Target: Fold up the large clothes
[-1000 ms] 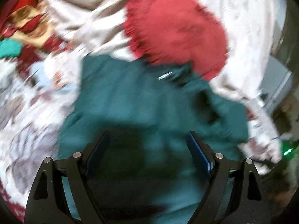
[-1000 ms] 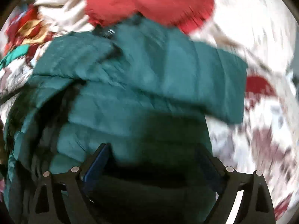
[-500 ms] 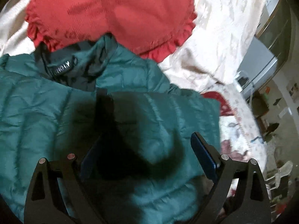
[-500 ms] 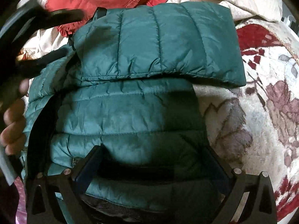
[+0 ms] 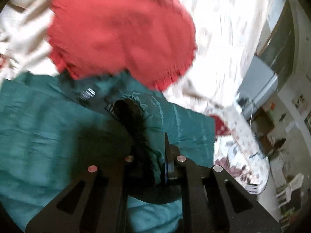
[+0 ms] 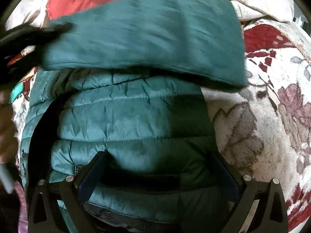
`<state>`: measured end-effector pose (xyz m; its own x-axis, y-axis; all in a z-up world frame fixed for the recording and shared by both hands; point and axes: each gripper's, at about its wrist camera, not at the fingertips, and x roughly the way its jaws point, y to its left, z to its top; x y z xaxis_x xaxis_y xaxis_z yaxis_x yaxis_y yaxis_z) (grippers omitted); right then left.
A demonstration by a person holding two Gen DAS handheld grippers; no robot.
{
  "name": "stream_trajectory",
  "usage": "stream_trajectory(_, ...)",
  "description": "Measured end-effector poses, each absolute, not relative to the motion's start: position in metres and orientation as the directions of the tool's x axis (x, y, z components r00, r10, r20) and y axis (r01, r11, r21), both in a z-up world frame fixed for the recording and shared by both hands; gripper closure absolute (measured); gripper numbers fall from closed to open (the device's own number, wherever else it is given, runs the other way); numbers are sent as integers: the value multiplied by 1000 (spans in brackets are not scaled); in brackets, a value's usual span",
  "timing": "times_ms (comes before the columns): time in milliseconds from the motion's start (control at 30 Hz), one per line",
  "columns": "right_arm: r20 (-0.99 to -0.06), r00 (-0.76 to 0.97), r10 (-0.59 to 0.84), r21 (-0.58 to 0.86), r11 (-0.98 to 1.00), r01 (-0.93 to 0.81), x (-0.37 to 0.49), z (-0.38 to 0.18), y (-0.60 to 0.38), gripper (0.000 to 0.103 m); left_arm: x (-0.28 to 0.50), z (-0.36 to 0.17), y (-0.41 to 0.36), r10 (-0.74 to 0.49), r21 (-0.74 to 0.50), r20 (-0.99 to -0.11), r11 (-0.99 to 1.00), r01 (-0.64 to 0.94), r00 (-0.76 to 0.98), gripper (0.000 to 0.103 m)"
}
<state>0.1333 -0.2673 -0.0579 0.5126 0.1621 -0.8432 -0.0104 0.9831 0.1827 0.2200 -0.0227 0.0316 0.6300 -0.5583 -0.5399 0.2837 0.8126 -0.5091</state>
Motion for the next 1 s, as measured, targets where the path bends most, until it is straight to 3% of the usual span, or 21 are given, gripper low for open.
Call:
stream_trajectory(200,-845,511,156,180,984,-2,133,-56,-265,0,200,42,76,-442,-472,-533,863,180,721,93)
stream_trajectory(333,-847,510,153,178,984,0,134,-56,-264,0,211,-8,129,-319,-429,-668,903,2,672,90)
stream_trajectory(400,-844,511,160,185,983,-1,134,-57,-265,0,211,-29,139,-307,-421,-708,906,-31,636,83)
stream_trajectory(467,-840,514,174,203,979,-1,134,-58,-268,0,204,-31,144,-302,-430,-696,902,-40,652,74)
stream_trajectory(533,-835,517,187,218,976,0,134,-59,-272,0,192,-23,152,-286,-442,-664,895,-53,691,57)
stream_trajectory(600,-830,519,206,241,971,0,133,-58,-276,0,178,-13,163,-260,-449,-632,891,-72,730,51)
stream_trajectory(700,-790,547,276,329,944,-1,125,-46,-287,1,161,2,175,-206,-444,-598,890,-106,775,50)
stream_trajectory(767,-742,580,334,387,921,-35,121,-29,-293,7,160,9,167,-191,-422,-584,902,-94,789,50)
stream_trajectory(867,-670,668,324,331,936,-121,124,9,-297,9,168,15,149,-270,-449,-569,894,-18,777,51)
stream_trajectory(900,-645,694,320,297,942,-158,127,19,-295,11,174,17,138,-256,-421,-576,907,-13,777,52)
stream_trajectory(967,-623,707,336,258,941,-220,142,30,-290,26,186,18,119,-217,-359,-597,933,-16,772,66)
stream_trajectory(1000,-633,701,328,238,944,-226,153,31,-287,50,195,16,109,-199,-327,-615,945,-17,763,73)
